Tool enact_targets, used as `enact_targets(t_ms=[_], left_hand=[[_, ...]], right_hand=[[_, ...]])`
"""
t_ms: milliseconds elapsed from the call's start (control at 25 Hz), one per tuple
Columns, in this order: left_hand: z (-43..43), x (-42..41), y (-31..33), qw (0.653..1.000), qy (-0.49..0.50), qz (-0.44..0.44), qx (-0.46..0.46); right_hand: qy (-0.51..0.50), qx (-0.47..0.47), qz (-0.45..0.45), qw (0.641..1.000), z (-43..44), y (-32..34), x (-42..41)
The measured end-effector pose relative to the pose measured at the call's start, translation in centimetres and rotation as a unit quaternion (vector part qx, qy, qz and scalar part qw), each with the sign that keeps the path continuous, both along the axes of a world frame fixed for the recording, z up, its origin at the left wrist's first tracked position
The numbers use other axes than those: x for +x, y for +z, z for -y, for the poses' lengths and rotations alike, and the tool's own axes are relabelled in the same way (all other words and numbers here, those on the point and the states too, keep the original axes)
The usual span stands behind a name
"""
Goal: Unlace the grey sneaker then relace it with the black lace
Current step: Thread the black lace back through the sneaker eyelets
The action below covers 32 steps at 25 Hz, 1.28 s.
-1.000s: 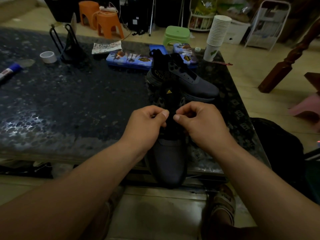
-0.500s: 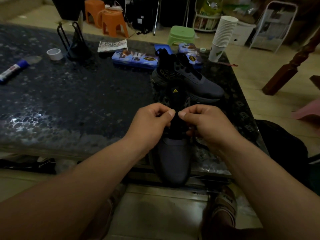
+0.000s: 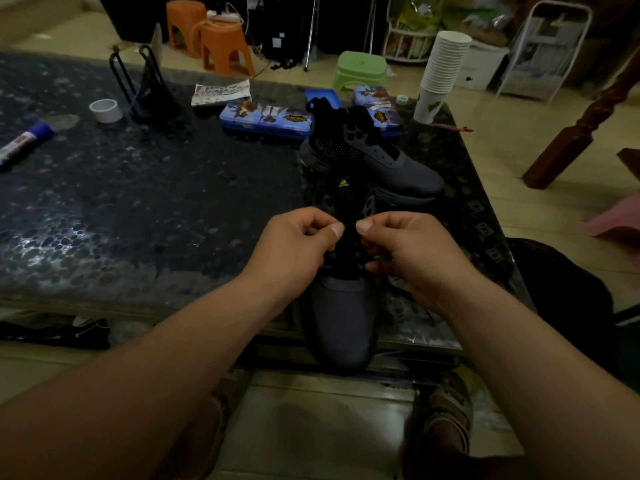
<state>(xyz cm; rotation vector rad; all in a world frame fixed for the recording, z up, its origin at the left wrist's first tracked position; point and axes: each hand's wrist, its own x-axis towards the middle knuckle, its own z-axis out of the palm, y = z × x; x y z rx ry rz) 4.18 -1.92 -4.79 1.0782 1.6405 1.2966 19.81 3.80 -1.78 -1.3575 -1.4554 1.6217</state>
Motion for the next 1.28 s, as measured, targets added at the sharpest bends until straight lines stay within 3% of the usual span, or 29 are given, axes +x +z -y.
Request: enact_targets(t_ms=[160,280,320,400,480,520,560,600,640,680,720,800,920,1040,1280], left_hand=[[0.0,-0.2,0.1,0.999,-0.014,-0.042,0.009],[0.0,-0.5,0.4,0.993,-0.019,-0.113,-0.005],[0.1,-0.8,0.7,0.992,-0.026,-0.123,-0.016],[0.1,-1.3,1.1,0.993,-0.04,-0.105,-0.038],[-0.1,-2.0,1.4,0.997,-0.035,-0.054,-0.042],[-0.3,-2.3,1.6,0.999,-0.029,-0.027,-0.036],[-0.5,-2.5,1.8,0.999,-0.025,-0.007,-0.029],[-0.6,-2.6,2.0,1.0,-0.022,0.008,-0.019],[-0.7,-2.6,2.2,0.999,-0.02,0.026,-0.009],[-0.7,-2.7,2.3,0.999,-0.015,0.051,0.002],[-0.7,-2.9,2.6,0.997,-0.008,0.076,0.011],[-0.5,-3.2,2.8,0.997,0.017,0.072,0.021],[0.8,-2.2,1.6,0.992,0.054,-0.116,-0.01],[2.7,0.5,-0.4,0.969,-0.004,-0.245,-0.045],[2.8,0.2,-0.8,0.974,-0.014,-0.221,-0.052]], right_hand=[[-0.018,-0.043,-0.012,0.999,-0.1,0.1,-0.7],[-0.109,-0.024,-0.033,0.993,-0.8,0.2,-0.6],[-0.154,-0.026,-0.072,0.985,-1.6,0.7,0.1],[-0.214,-0.092,-0.235,0.944,-3.4,1.8,2.2],[-0.206,-0.144,-0.345,0.904,-4.4,2.9,3.7],[-0.174,-0.123,-0.298,0.93,-4.3,3.1,4.1],[-0.112,-0.056,-0.164,0.979,-4.0,3.2,4.3],[-0.015,0.044,0.027,0.999,-3.4,3.1,4.4],[0.088,0.128,0.182,0.971,-2.6,3.1,4.3],[0.166,0.18,0.262,0.934,-2.1,2.9,4.1],[0.201,0.184,0.266,0.924,-2.1,2.6,4.1],[0.143,0.152,0.186,0.96,-2.8,2.6,4.5],[-0.008,0.142,0.131,0.981,-4.2,2.5,5.7],[-0.053,0.184,0.212,0.958,-4.8,2.2,6.8],[-0.125,0.239,0.334,0.903,-6.3,1.1,8.2]])
